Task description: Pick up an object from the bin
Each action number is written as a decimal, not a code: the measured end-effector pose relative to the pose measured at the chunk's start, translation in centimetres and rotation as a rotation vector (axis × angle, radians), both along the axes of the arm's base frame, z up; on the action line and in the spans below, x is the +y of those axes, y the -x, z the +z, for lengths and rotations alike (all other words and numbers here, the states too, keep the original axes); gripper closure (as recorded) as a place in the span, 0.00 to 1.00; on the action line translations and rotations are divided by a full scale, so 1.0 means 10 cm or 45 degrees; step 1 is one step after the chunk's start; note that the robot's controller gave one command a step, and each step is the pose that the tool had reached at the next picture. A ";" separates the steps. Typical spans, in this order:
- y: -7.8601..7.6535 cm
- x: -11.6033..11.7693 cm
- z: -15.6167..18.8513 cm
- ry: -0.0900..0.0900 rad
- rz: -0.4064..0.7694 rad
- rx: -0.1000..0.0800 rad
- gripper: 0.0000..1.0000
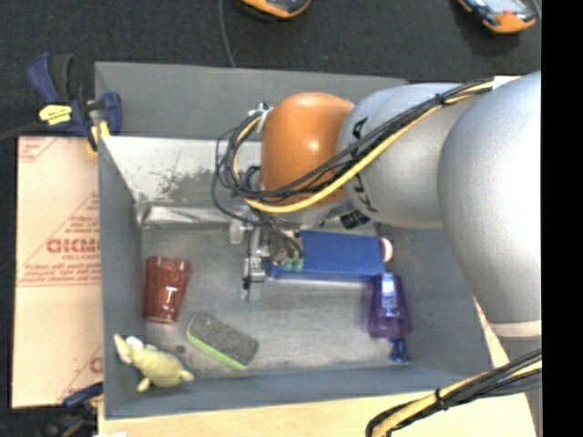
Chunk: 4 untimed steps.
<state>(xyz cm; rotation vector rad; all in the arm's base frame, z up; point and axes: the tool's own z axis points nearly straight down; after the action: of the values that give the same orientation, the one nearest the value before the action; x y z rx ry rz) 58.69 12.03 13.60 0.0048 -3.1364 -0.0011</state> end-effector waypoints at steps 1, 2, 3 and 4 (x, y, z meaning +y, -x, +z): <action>-0.02 0.00 0.04 -0.001 -0.004 -0.010 0.00; 0.69 0.20 -0.69 -0.001 0.037 0.004 0.00; 0.88 0.29 0.10 -0.003 0.014 -0.024 0.00; 1.06 0.23 -0.28 -0.001 0.141 -0.008 0.00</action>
Offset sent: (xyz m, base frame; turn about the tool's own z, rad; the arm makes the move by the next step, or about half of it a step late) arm -0.0651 0.0189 -0.0660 -0.0246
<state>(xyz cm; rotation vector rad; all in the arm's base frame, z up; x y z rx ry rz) 48.14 14.31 10.82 0.1785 -3.1379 -0.0016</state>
